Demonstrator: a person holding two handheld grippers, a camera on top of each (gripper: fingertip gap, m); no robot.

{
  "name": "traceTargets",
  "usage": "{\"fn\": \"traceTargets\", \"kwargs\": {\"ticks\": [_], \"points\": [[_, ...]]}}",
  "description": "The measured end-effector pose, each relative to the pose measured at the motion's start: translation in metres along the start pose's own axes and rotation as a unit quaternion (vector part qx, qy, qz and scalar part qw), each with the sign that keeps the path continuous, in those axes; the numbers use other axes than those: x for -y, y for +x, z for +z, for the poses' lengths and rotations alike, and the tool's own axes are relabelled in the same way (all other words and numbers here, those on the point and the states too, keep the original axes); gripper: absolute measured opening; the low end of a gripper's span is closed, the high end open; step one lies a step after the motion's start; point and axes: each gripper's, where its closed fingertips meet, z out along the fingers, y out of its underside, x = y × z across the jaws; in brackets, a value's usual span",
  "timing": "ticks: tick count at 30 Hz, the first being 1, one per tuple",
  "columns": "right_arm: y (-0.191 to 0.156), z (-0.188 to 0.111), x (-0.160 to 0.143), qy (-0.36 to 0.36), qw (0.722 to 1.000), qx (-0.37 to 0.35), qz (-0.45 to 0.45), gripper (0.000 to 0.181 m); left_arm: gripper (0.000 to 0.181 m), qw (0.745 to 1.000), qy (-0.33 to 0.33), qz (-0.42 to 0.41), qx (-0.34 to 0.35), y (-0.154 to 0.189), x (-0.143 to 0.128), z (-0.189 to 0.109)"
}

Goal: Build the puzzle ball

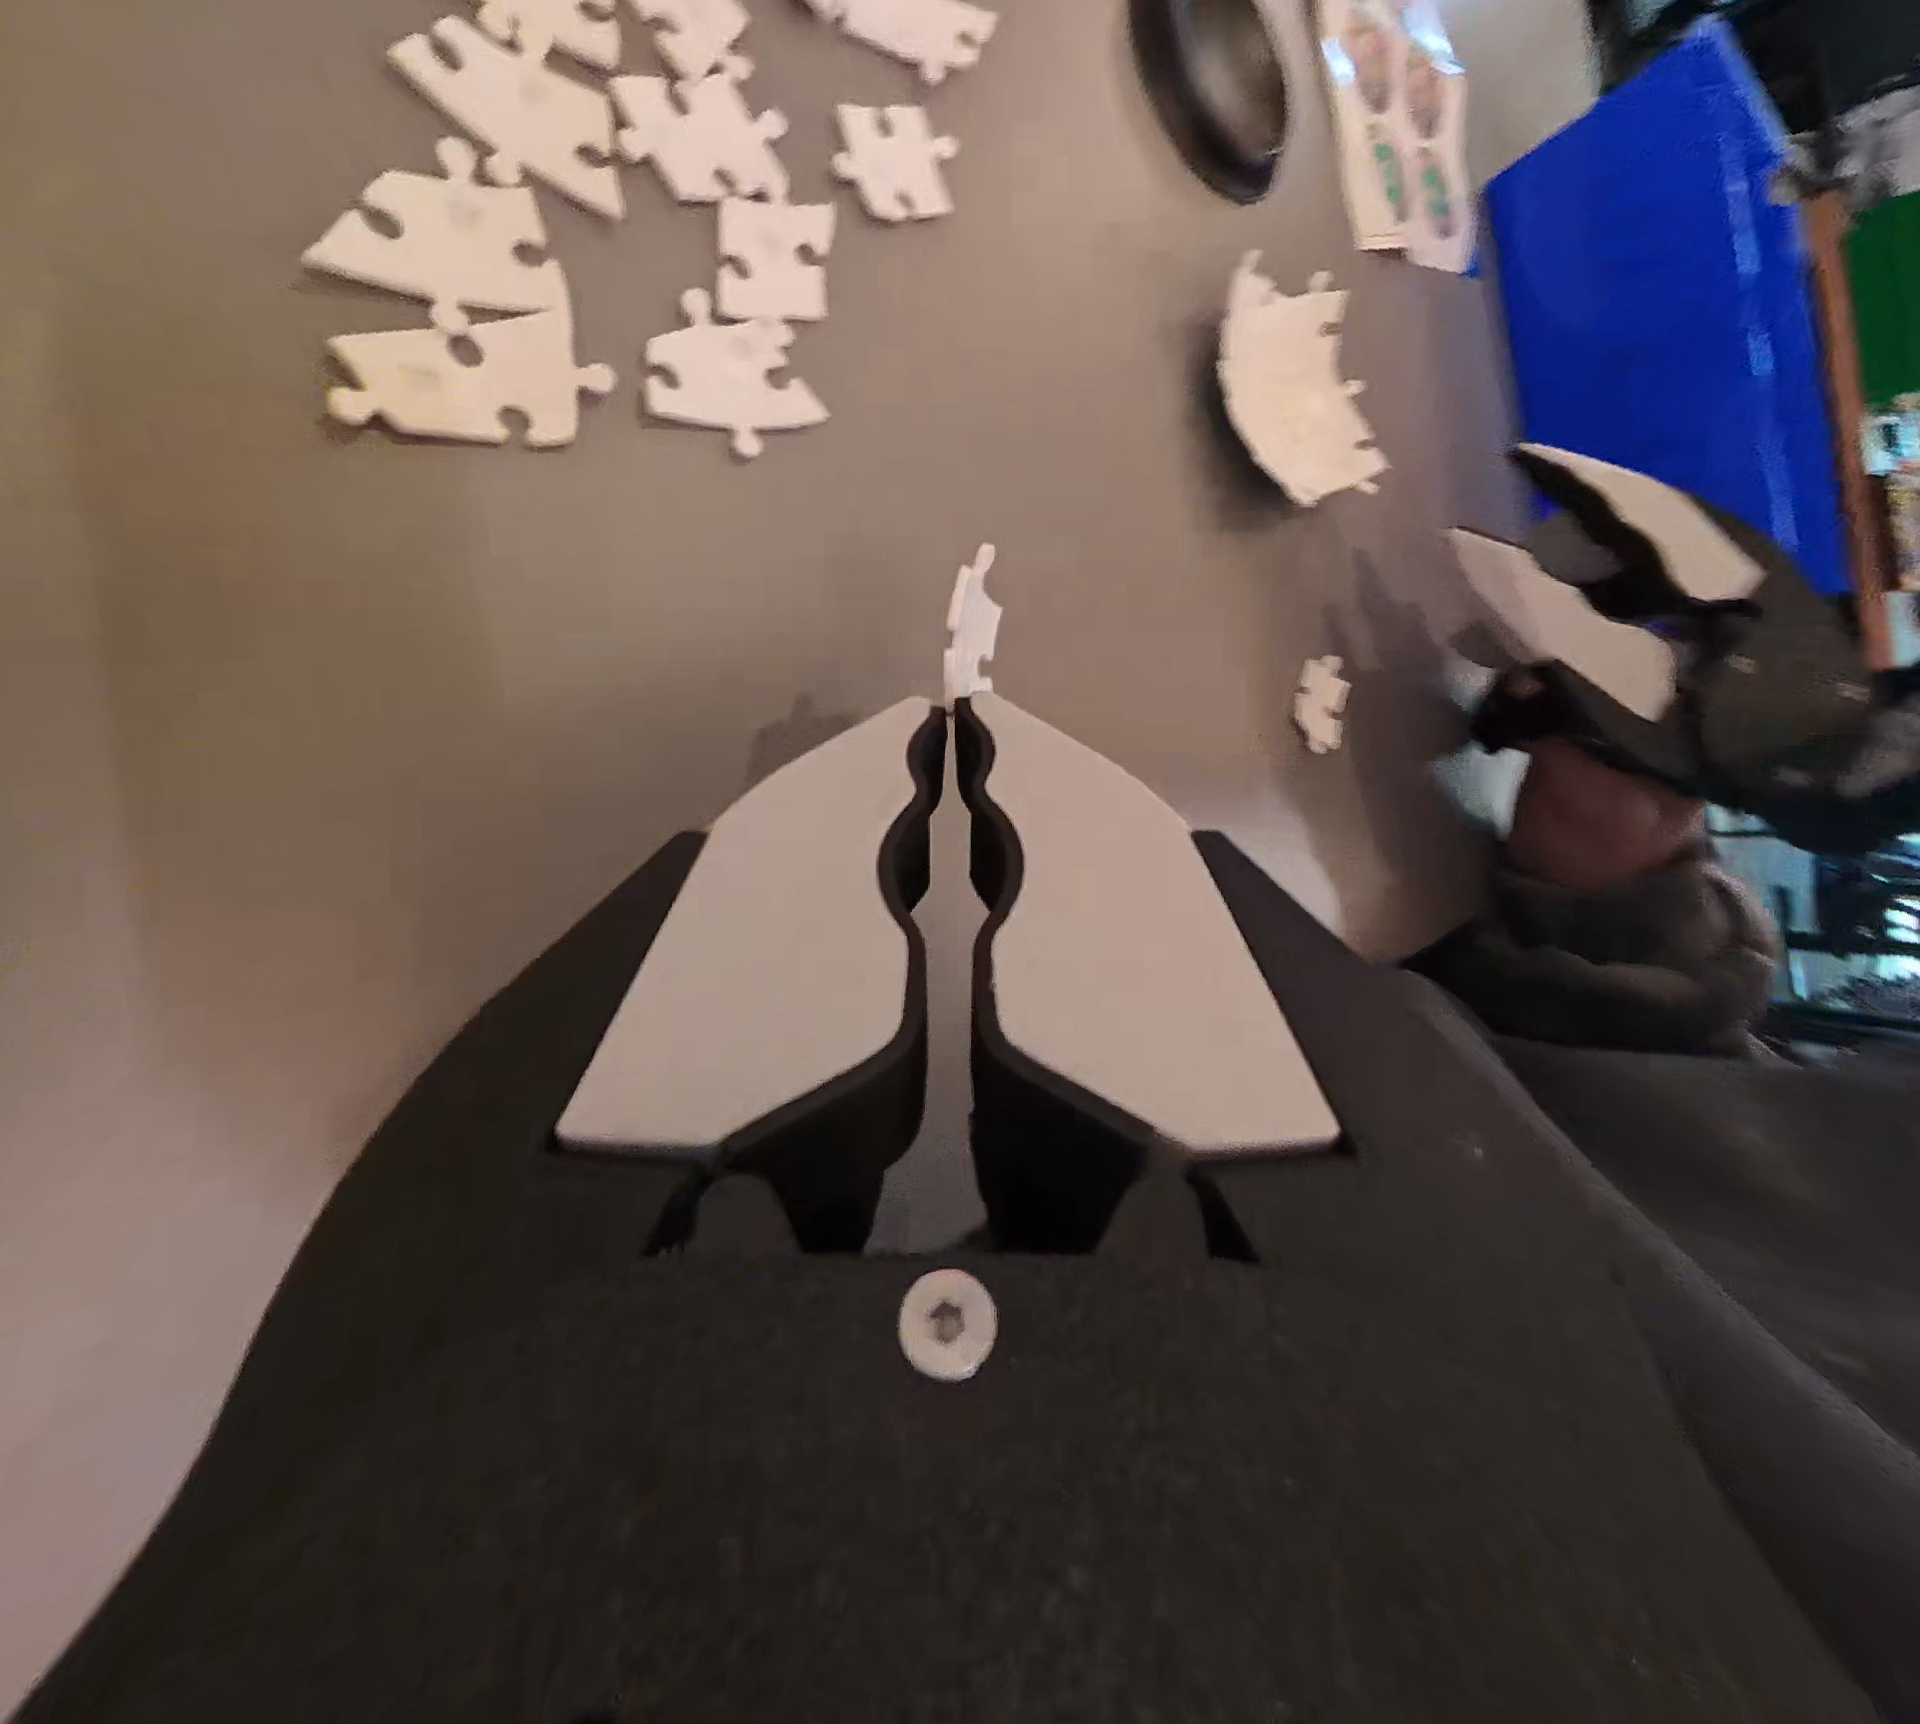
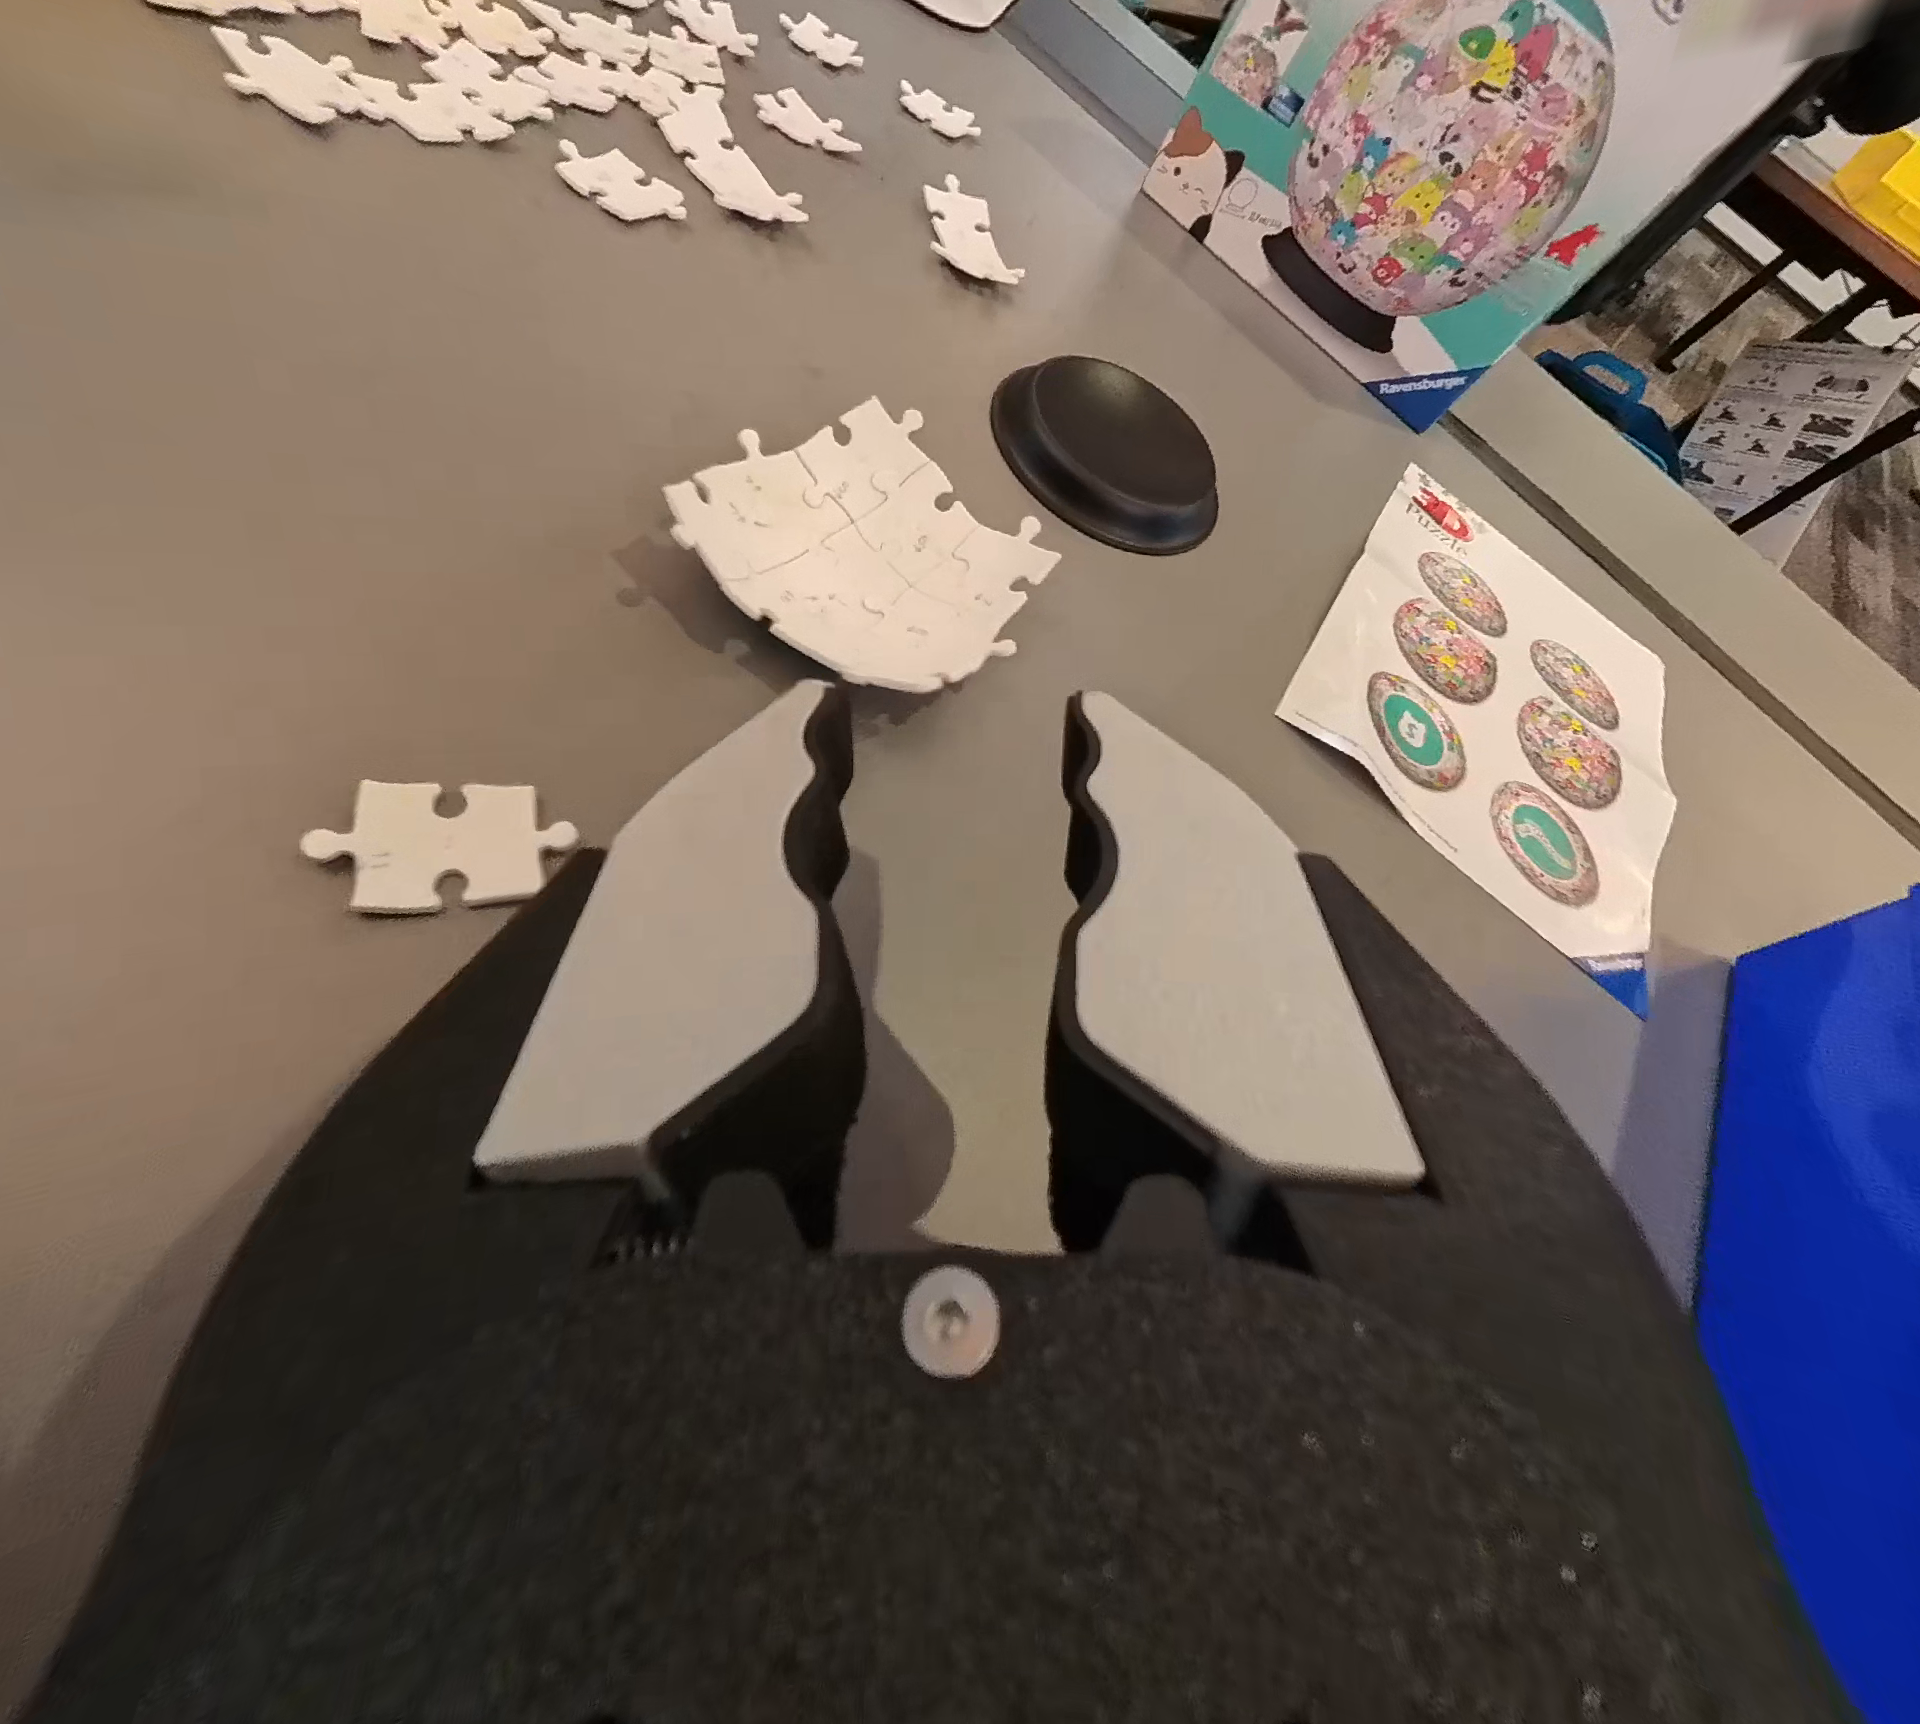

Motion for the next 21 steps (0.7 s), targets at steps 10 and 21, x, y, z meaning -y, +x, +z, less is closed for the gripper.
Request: {"fn": "traceTargets", "kwargs": {"ticks": [10,21], "points": [[-0.009,-0.010,0.008,0.003,1.000,0.018,0.011,0.039,0.001,0.996,0.001,-0.021,0.086,-0.033,-0.006,0.006],[-0.009,-0.017,0.017,0.022,0.999,0.028,0.032,0.038,0.001,0.975,0.105,-0.190,0.051,-0.053,-0.021,-0.031]]}}
